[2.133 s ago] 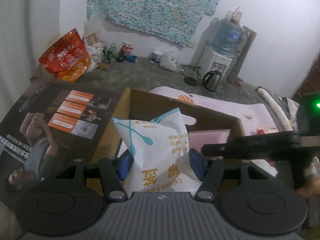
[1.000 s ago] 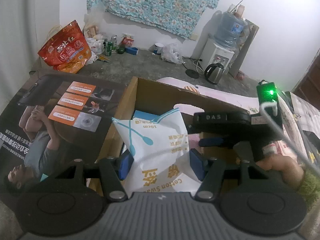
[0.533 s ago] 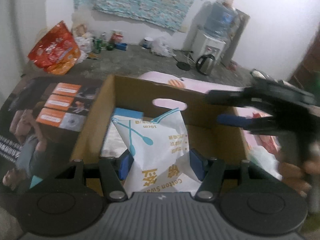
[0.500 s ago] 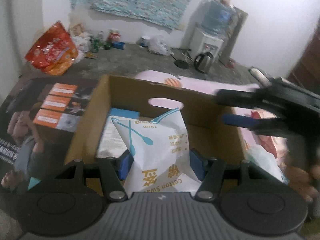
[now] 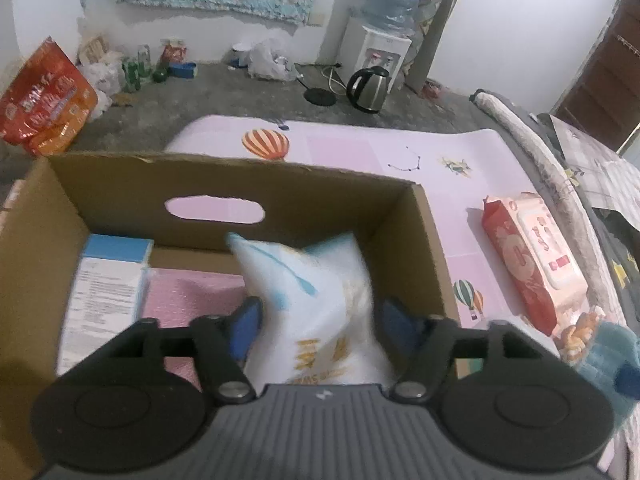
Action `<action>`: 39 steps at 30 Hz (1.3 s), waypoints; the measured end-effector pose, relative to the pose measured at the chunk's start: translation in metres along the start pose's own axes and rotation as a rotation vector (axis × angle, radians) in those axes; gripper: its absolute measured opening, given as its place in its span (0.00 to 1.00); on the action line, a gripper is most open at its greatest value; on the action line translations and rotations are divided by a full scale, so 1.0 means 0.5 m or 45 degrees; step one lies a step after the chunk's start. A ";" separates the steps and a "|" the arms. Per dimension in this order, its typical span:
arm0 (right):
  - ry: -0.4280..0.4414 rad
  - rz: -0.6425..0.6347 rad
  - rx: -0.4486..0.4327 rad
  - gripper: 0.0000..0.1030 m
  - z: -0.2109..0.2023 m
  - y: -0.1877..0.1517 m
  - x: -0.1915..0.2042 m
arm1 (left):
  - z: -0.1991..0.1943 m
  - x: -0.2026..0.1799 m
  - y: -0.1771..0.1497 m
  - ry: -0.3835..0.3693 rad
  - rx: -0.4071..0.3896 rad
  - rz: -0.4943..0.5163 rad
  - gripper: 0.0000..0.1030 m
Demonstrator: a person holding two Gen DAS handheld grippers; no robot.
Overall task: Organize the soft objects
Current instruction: 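Open right tool dropping pink item while left tool releases cotton-swab bag into box, then move both tools back to the bed and grasp blue towel with left tool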
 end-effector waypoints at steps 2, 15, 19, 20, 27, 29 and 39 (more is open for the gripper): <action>-0.011 0.007 0.002 0.78 -0.014 -0.004 -0.019 | 0.012 -0.002 -0.001 -0.008 0.005 -0.013 0.82; -0.034 -0.028 -0.117 0.78 -0.097 -0.003 -0.038 | -0.093 -0.011 0.009 -0.003 -0.075 -0.057 0.85; -0.066 -0.076 -0.214 0.79 -0.188 0.018 -0.031 | -0.197 -0.040 0.003 -0.017 -0.187 0.004 0.89; -0.080 -0.091 -0.252 0.80 -0.219 0.023 -0.031 | -0.227 -0.051 -0.001 -0.040 -0.228 0.030 0.90; -0.235 -0.141 -0.468 0.85 -0.416 0.017 -0.065 | -0.398 -0.140 -0.063 -0.098 -0.383 0.144 1.00; -0.266 -0.119 -0.486 0.85 -0.455 -0.005 -0.090 | -0.427 -0.168 -0.089 -0.141 -0.382 0.166 1.00; -0.373 0.004 -0.482 0.85 -0.543 -0.123 -0.223 | -0.410 -0.343 -0.201 -0.297 -0.277 0.269 1.00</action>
Point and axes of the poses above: each gripper's, at about its wrist camera, not at the fingertips, and z roughly the way its jaws point, x to its left, y to its top, the point moved 4 cm from there along z, roughly the way its jaws point, and after that the axes turned 8 degrees about -x, right-handed, at the moved point
